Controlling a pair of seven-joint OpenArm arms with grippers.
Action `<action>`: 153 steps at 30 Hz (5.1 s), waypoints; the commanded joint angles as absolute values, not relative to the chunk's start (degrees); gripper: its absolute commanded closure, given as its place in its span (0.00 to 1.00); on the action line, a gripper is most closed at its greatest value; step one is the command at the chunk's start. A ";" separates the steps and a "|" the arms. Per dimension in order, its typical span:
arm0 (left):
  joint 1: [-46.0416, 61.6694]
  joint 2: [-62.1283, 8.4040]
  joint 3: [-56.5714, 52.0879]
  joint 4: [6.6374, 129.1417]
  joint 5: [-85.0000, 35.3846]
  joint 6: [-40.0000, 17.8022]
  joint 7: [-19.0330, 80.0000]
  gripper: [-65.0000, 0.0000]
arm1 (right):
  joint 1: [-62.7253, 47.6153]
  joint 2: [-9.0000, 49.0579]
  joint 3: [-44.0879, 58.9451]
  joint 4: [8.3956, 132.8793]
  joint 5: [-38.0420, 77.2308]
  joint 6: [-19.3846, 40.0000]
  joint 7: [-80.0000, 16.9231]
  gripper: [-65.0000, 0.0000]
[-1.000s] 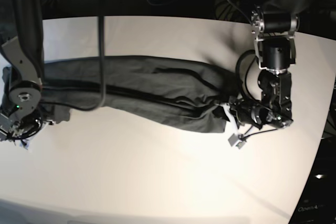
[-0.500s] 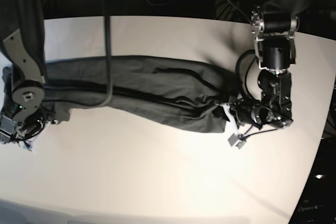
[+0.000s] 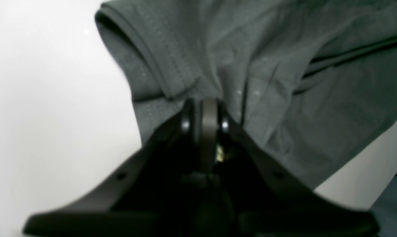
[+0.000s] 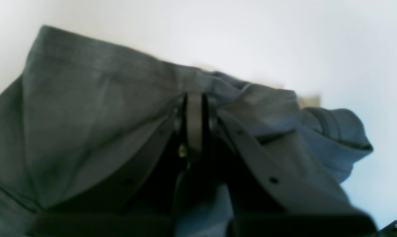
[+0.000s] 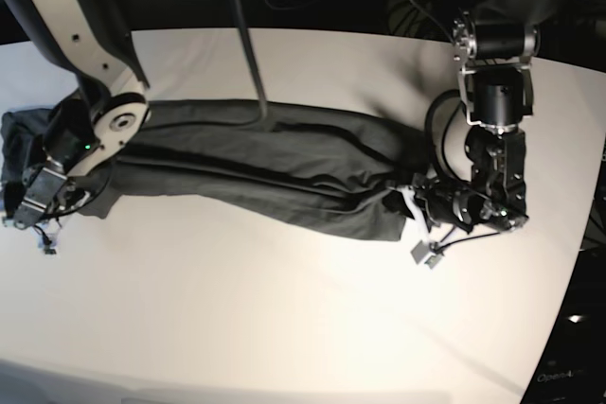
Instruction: Fold the T-shirt properly
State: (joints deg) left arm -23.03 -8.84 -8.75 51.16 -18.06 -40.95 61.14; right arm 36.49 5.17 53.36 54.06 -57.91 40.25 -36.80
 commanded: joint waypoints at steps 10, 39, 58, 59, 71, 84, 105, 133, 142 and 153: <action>-21.49 -8.66 -8.22 50.15 -12.26 -40.00 67.03 0.94 | 30.55 -2.51 52.62 68.44 -57.63 40.00 -22.20 0.98; -21.85 -8.66 -8.22 50.15 -12.26 -40.00 66.95 0.94 | 5.23 -7.60 53.14 99.74 -39.96 40.00 -0.57 0.99; -22.90 -8.66 -8.22 50.15 -12.26 -40.00 66.95 0.94 | -9.45 -9.00 57.63 103.52 -26.68 40.00 -0.48 0.99; -22.90 -8.66 -8.22 50.15 -12.26 -40.00 66.95 0.94 | -9.89 -9.00 57.71 103.52 -25.89 40.00 -0.48 0.99; -22.64 -8.66 -8.22 50.15 -12.26 -40.00 67.03 0.94 | -9.27 -9.00 57.54 102.64 -25.54 40.00 -0.84 0.98; -22.55 -8.66 -8.13 50.07 -12.18 -40.00 67.38 0.94 | -1.45 -6.81 55.43 98.86 -29.85 40.00 -1.01 0.99; -22.55 -8.66 -8.13 50.07 -12.18 -40.00 67.56 0.94 | 8.66 10.07 53.14 70.20 -29.76 40.00 -10.95 0.99; -25.01 -13.14 -7.78 51.38 -12.26 -40.00 75.47 0.94 | 13.32 16.31 50.33 51.21 -29.85 40.00 -10.51 0.99; -25.36 -19.21 -7.52 51.38 -11.82 -40.00 80.00 0.94 | 13.32 16.22 50.24 50.95 -29.85 40.00 -10.42 0.99; -25.27 -21.32 -7.52 51.30 -11.82 -40.00 80.00 0.94 | 13.32 15.52 50.15 50.95 -29.85 40.00 -10.42 0.99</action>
State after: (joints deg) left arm -25.56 -21.26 -7.75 51.53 -14.57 -40.29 77.60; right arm 13.37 15.46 50.30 51.37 -27.00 39.59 -5.96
